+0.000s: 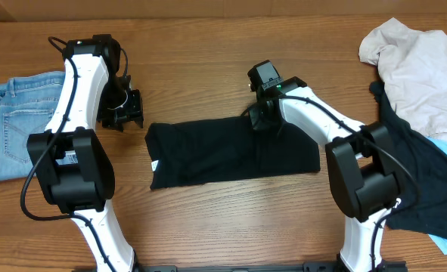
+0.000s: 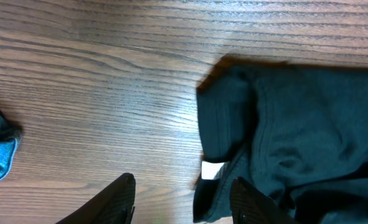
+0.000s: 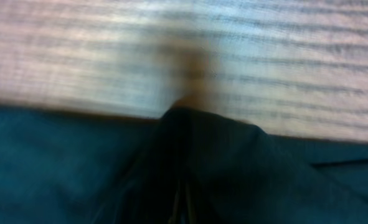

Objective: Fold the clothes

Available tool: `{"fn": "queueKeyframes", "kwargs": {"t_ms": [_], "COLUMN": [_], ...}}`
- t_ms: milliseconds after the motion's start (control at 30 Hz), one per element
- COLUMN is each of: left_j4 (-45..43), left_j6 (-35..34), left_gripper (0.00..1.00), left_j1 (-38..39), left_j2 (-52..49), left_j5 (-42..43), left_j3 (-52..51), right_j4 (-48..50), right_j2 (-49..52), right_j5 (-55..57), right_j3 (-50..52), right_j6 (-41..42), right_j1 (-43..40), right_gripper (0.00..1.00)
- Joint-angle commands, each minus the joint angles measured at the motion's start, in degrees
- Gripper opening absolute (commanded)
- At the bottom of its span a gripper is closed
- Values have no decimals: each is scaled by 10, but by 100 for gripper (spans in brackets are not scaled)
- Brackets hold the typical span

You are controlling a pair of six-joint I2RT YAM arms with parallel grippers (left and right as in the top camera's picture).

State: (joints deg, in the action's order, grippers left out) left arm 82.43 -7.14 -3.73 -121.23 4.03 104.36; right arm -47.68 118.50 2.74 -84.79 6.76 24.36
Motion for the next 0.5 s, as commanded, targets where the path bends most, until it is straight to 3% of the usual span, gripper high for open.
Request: {"fn": "queueKeyframes", "kwargs": {"t_ms": [0,267,433,467], "left_j4": [-2,-4,-4,-4], "left_j6": [-6,-6,-6,-6], "left_gripper": [52,52,52,52], "left_j1": [0,0,0,0], "left_j2": [14,14,14,14], "left_j5": [5,5,5,5], "left_j3": [-3,-3,-3,-3], "right_j4": [-19,-73,-39,-26], "right_j2": [-67,-81,-81,-81], "right_j5": [-56,-203,-213,-213], "right_j3": [-14,-1,33,41], "right_j6": [-89,-233,-242,-242], "right_j1": [-3,-3,9,12], "right_gripper": [4,4,6,10]}}
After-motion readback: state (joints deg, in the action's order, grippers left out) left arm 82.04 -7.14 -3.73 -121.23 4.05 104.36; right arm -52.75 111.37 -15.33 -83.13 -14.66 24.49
